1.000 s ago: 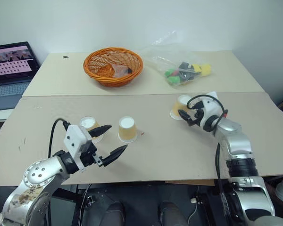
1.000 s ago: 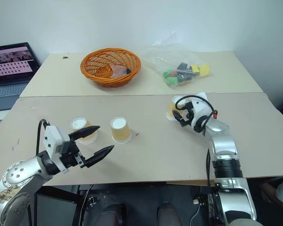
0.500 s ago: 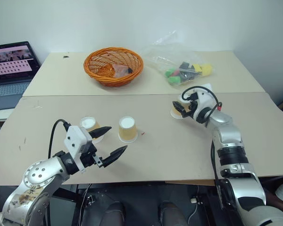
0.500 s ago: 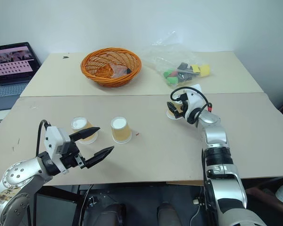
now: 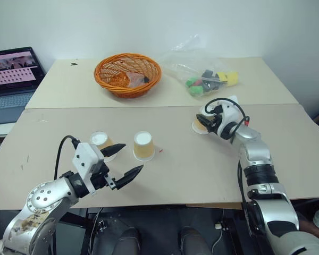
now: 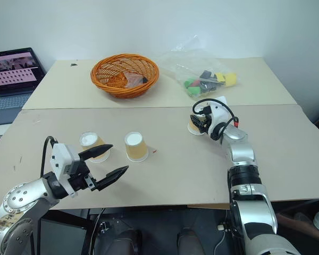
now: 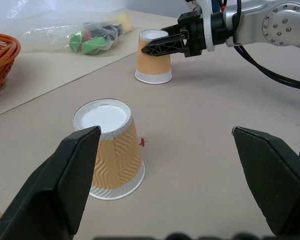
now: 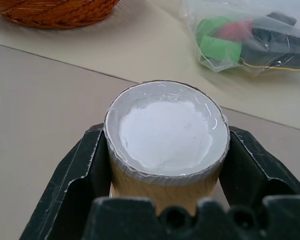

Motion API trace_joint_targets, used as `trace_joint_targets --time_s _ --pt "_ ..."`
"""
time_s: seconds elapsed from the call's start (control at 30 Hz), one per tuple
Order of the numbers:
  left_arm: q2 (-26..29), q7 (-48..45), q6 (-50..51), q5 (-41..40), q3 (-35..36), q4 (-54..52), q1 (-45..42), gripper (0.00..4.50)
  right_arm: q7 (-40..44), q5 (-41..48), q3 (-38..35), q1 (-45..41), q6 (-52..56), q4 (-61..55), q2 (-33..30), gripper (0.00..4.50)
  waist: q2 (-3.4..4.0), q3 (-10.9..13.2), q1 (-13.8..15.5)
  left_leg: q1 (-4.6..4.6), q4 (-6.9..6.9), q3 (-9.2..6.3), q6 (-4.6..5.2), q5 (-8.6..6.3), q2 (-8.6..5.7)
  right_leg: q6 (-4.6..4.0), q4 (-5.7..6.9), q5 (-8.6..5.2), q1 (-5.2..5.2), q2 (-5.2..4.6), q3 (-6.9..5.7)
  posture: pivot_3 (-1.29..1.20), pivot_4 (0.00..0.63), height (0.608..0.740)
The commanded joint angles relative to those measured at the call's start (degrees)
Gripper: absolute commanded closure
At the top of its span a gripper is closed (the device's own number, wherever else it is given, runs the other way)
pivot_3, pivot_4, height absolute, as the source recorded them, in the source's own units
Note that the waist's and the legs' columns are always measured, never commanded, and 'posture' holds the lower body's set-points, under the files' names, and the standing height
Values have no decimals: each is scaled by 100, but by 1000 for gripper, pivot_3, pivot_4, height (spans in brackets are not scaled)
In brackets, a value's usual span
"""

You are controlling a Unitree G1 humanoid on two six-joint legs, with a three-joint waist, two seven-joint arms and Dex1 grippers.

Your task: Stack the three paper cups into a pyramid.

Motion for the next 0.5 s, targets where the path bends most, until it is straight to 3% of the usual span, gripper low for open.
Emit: trace_joint_targets --time_s 0.03,0.13,0.27,0.5 --pt "64 -41 -46 -33 1 -50 -52 0 80 131 -86 -133 -107 -325 10 1700 0 0 -1 0 0 0 0 0 0 0 0 0 0 0 0 0 150 740" --pt "74 -52 -39 -24 -33 -17 -70 0 372 392 -141 -115 112 -780 -22 1700 2 1 -3 0 0 0 0 0 0 0 0 0 -1 0 0 0 150 740" --pt "86 -54 -29 -13 -88 9 -88 0 1459 959 37 32 717 -1740 -393 1700 5 3 5 -5 0 -2 0 0 1 0 -1 0 -3 0 -1 0 150 740" --pt "78 -77 -24 -36 -169 20 -128 0 3302 1607 865 359 1266 -2750 -870 1700 4 3 1 0 0 -3 0 0 2 0 -5 0 3 0 -4 0 150 740"
